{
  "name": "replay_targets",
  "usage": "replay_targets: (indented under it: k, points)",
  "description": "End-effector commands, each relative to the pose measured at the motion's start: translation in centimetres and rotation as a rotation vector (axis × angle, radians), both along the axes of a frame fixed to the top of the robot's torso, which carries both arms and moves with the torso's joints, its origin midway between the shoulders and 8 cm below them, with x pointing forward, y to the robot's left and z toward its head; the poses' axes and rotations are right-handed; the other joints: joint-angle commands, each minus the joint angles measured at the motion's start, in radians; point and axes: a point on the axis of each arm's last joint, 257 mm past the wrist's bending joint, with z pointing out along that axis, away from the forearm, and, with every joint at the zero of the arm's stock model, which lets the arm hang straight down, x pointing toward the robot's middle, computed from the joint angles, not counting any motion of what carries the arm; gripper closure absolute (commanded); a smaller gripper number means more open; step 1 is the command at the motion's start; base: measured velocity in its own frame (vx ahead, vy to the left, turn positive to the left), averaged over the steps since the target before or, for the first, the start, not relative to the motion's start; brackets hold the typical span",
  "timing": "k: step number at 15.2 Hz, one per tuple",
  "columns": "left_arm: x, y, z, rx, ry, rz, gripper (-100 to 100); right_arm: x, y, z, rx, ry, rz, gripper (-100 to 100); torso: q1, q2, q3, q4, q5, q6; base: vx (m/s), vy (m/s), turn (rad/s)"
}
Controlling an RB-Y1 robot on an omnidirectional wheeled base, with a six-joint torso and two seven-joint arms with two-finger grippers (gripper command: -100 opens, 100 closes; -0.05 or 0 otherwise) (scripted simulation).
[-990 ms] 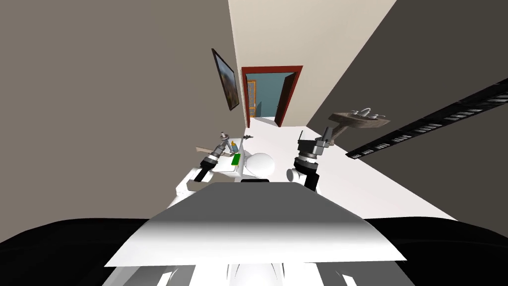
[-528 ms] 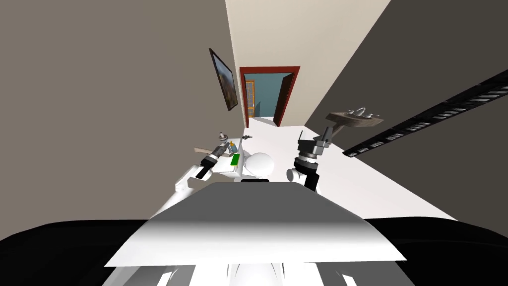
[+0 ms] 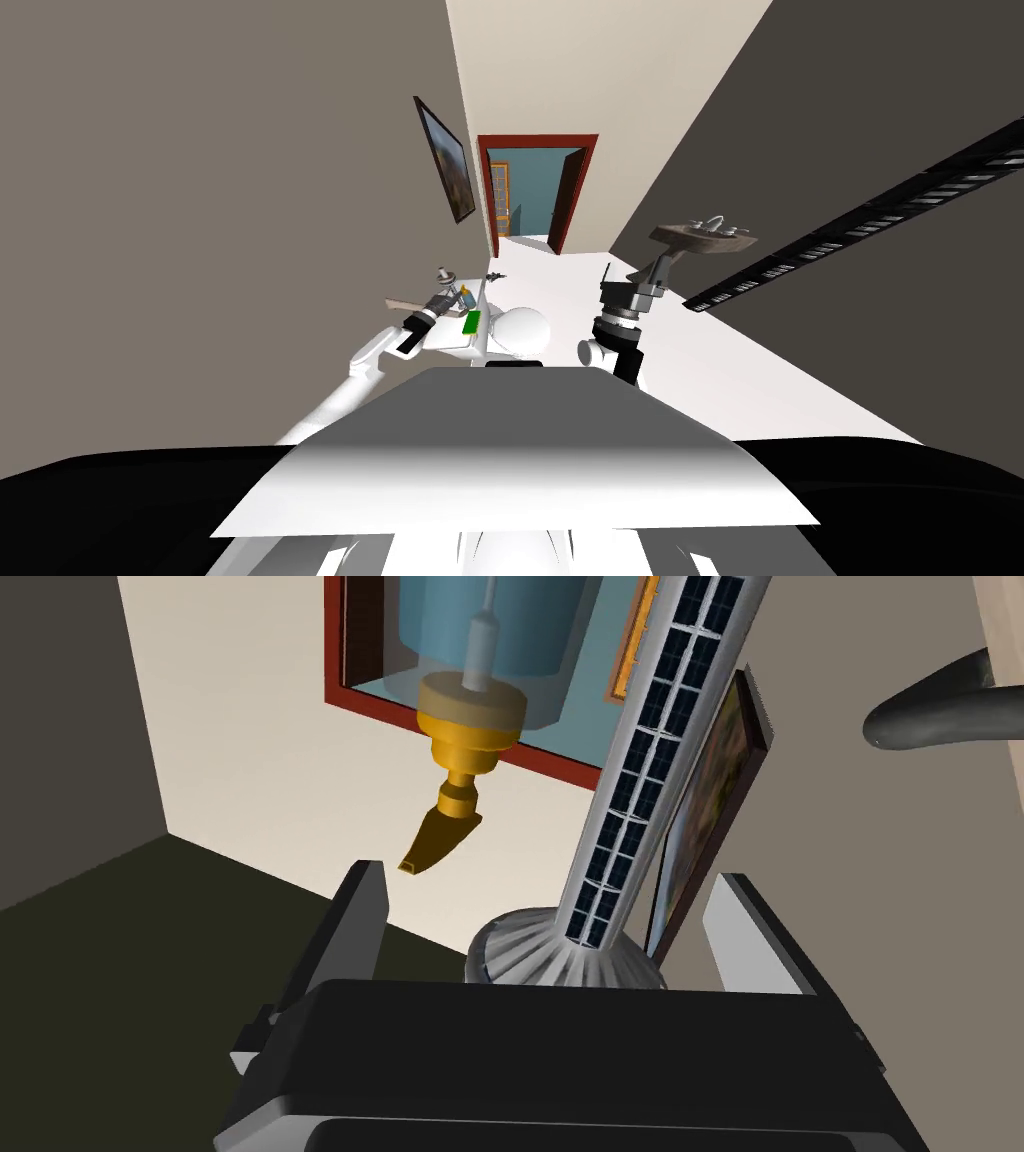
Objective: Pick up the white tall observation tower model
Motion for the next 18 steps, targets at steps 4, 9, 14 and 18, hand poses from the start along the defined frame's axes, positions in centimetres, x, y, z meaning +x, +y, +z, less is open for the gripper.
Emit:
replay_targets:
  k: [4,9,14,18]
  points:
    - [1.0,2.2,-1.1,0.163,0.012,0.025,-100,0.0,0.0,0.0,0.0,0.0,0.0,0,0.001,-0.002,-0.002,-0.001,0.001,0.0,-0.006,-0.003,-0.03]
    - [0.9,1.8,-1.1,0.134,0.009,0.021,100,0.0,0.0,0.0,0.0,0.0,0.0,0,0.003,-0.004,-0.003,-0.002,0.001,0.0,-0.001,0.0,-0.003]
    - [1.2,1.0,0.7,0.141,-0.034,-0.008,-100,0.0,0.0,0.0,0.0,0.0,0.0,0,0.003,-0.005,-0.004,-0.002,0.001,0.0,0.008,0.006,0.041]
    - [1.3,0.5,1.5,0.143,-0.053,-0.021,-100,0.0,0.0,0.0,0.0,0.0,0.0,0,0.004,-0.007,-0.005,-0.002,0.001,0.0,0.028,0.014,0.058]
